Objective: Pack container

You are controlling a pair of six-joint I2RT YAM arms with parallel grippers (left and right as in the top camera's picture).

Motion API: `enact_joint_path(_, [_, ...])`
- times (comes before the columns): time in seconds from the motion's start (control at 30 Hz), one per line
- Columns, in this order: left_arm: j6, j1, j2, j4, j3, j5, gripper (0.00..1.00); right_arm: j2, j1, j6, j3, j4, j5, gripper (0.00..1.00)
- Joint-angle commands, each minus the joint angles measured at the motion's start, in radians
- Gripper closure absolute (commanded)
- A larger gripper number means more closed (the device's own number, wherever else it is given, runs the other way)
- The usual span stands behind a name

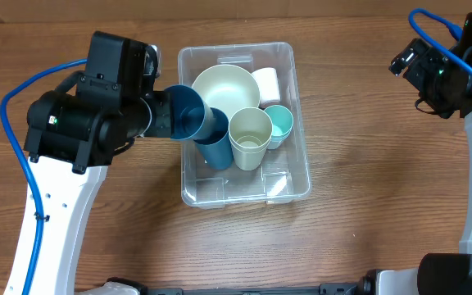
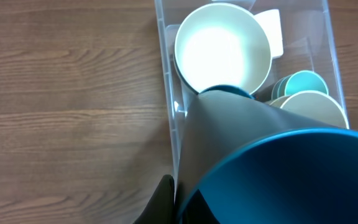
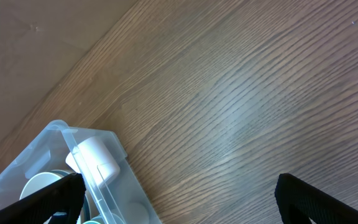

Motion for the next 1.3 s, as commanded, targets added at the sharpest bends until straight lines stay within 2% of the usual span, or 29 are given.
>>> enact_joint_path(0.0, [0.011, -0.008, 0.016, -0.016, -0.014, 0.028, 0.96, -0.005, 0.0, 0.005, 0.009, 0.006, -0.006, 0.0])
enact_joint_path(0.1, [0.024, -0.008, 0.069, -0.027, -0.018, 0.089, 0.95, -0.005, 0.0, 0.005, 0.009, 0.006, -0.006, 0.0])
enact_joint_path(0.13, [0.024, -0.008, 0.08, -0.019, -0.018, 0.088, 0.67, -0.005, 0.0, 0.005, 0.009, 0.006, -0.006, 0.0])
enact_joint_path(0.17, [0.024, -0.008, 0.08, -0.01, -0.018, 0.089, 0.61, -0.005, 0.0, 0.005, 0.009, 0.006, -0.006, 0.0])
enact_joint_path(0.23, [0.023, -0.007, 0.079, 0.004, -0.013, 0.088, 0.33, -0.005, 0.0, 0.005, 0.009, 0.006, -0.006, 0.0])
enact_joint_path(0.3, [0.023, -0.006, 0.079, 0.001, 0.006, 0.07, 0.27, -0.005, 0.0, 0.005, 0.009, 0.006, -0.006, 0.0])
enact_joint_path(0.47, [0.02, -0.005, 0.079, -0.073, 0.157, -0.025, 0.23, -0.005, 0.0, 0.005, 0.009, 0.006, -0.006, 0.0])
enact_joint_path(0.53, [-0.003, -0.004, 0.079, -0.14, 0.238, -0.109, 0.21, -0.005, 0.0, 0.005, 0.009, 0.006, -0.006, 0.0])
enact_joint_path(0.6, [-0.058, 0.014, 0.079, -0.196, 0.29, -0.248, 0.09, -0.005, 0.0, 0.005, 0.009, 0.006, -0.006, 0.0])
enact_joint_path(0.63, [-0.101, 0.033, 0.079, -0.219, 0.309, -0.325, 0.08, -0.005, 0.0, 0.005, 0.009, 0.006, -0.006, 0.0])
enact_joint_path(0.7, [-0.143, 0.09, 0.077, -0.233, 0.345, -0.43, 0.0, -0.005, 0.0, 0.005, 0.009, 0.006, -0.006, 0.0])
enact_joint_path(0.8, [-0.161, 0.206, 0.071, -0.203, 0.38, -0.435, 0.0, -0.005, 0.0, 0.005, 0.009, 0.006, -0.006, 0.0])
enact_joint_path(0.87, [-0.161, 0.233, 0.073, -0.203, 0.378, -0.435, 0.0, -0.005, 0.0, 0.005, 0.009, 0.006, -0.006, 0.0])
enact_joint_path(1.27, [-0.18, 0.236, 0.074, -0.192, 0.373, -0.422, 0.0, -0.005, 0.0, 0.005, 0.009, 0.006, -0.006, 0.0])
